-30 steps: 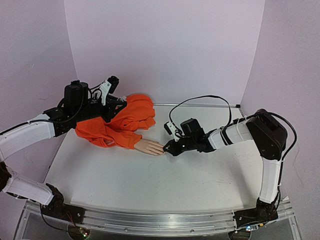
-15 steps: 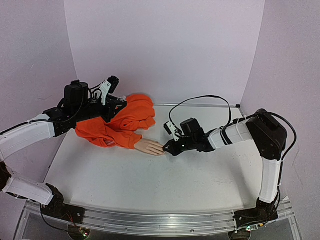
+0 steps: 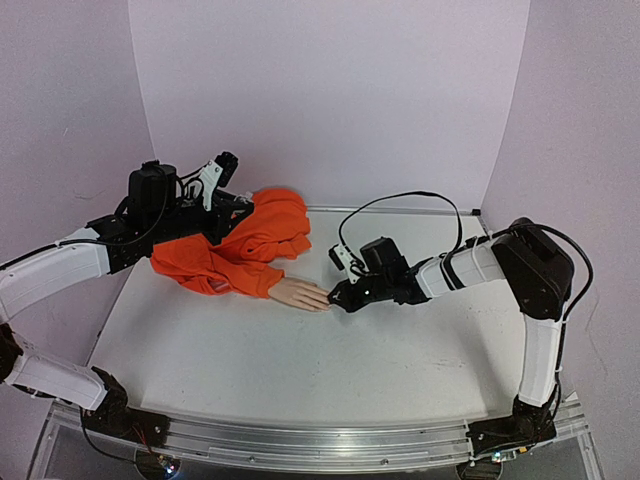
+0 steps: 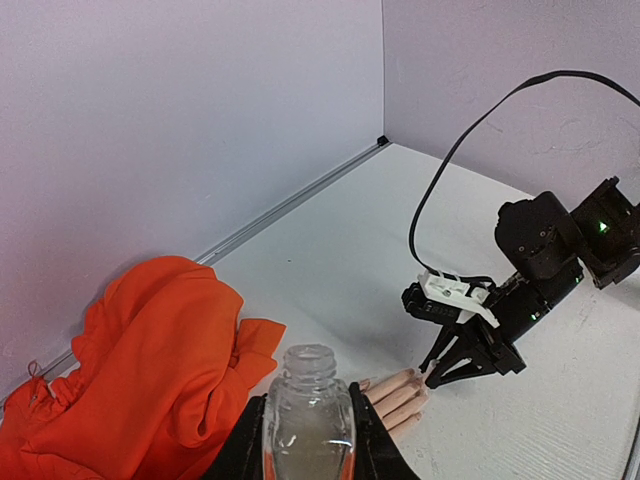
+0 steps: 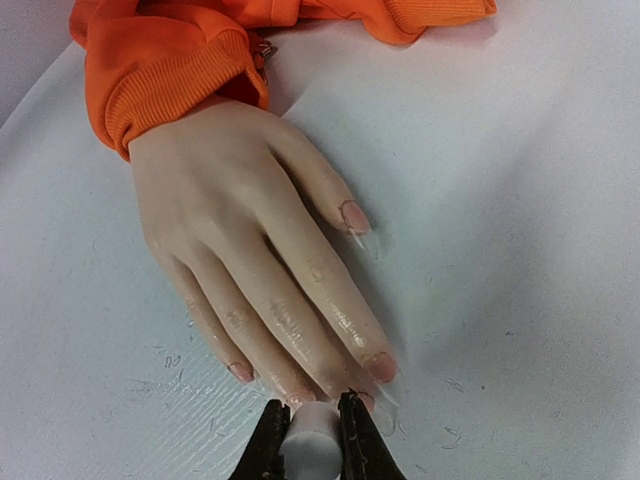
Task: Paint the nails
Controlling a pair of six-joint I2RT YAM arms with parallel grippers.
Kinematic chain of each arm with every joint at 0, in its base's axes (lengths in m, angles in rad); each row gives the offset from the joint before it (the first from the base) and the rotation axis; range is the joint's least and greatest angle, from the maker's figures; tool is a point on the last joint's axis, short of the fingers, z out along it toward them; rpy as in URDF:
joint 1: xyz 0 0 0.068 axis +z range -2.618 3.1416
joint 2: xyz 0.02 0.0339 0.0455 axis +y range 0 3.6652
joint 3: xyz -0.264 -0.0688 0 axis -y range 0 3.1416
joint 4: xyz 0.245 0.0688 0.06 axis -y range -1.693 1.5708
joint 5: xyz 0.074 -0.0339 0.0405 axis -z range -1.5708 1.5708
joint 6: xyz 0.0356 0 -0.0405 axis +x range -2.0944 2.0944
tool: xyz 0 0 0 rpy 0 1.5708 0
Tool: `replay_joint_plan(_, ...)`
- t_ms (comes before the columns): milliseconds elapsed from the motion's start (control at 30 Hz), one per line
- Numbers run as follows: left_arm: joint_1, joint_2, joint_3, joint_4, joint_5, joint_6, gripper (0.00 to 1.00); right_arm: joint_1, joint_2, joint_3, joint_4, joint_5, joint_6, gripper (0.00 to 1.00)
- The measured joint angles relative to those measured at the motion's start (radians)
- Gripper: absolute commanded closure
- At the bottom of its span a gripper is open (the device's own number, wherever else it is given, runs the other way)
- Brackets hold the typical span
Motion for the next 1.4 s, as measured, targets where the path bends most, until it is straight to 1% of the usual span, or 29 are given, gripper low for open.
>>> replay_joint_plan(1167, 0.000, 0.000, 0.000, 0.000, 0.000, 0.000, 1.00, 0.000, 0.000, -0.006, -0.039, 0.061, -0.004, 1.00)
replay_joint_plan(1400, 0.000, 0.000, 0.000, 0.000, 0.000, 0.000, 1.00, 0.001, -0.037, -0.057, -0.017, 0.045, -0.003, 1.00)
